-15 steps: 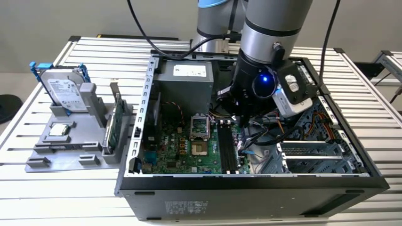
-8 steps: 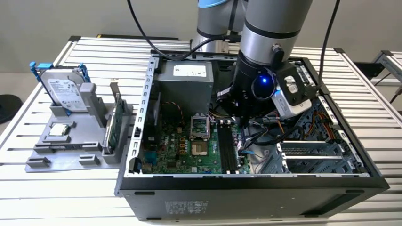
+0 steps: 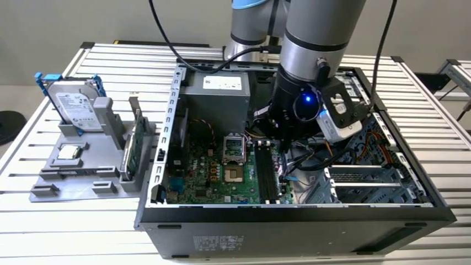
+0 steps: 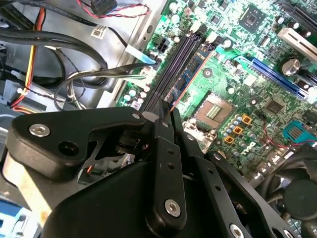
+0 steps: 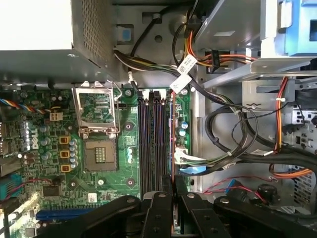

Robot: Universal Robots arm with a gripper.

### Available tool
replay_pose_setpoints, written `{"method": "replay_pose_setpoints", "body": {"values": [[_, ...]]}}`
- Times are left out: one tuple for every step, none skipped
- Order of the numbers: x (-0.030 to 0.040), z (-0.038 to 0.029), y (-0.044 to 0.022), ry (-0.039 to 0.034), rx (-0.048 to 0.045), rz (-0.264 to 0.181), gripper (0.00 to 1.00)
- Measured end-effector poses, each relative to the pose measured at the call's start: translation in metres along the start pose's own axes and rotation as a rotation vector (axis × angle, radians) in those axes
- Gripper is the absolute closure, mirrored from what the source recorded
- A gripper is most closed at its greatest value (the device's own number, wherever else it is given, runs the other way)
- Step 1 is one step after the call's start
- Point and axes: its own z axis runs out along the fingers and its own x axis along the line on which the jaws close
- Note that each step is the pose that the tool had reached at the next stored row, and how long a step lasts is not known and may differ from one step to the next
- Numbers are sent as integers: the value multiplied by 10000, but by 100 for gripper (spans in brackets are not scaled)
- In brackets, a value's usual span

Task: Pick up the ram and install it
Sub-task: 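Insert the ram into the slot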

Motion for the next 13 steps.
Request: {"method": "replay_pose_setpoints", "body": {"values": [[1,15,0,0,-1,0,100],[1,31,0,0,-1,0,100],[2,50,0,0,0,0,100],[3,69,1,0,1,0,100],[4,86,1,0,3,0,100],[4,104,1,0,3,0,100],[5,123,2,0,3,0,100],[6,140,1,0,4,0,100],[7,158,0,0,5,1,100],[8,177,0,0,5,1,100],[9,194,-1,0,5,1,100],[9,213,-1,0,4,1,100],[10,231,-2,-1,3,1,100]]}}
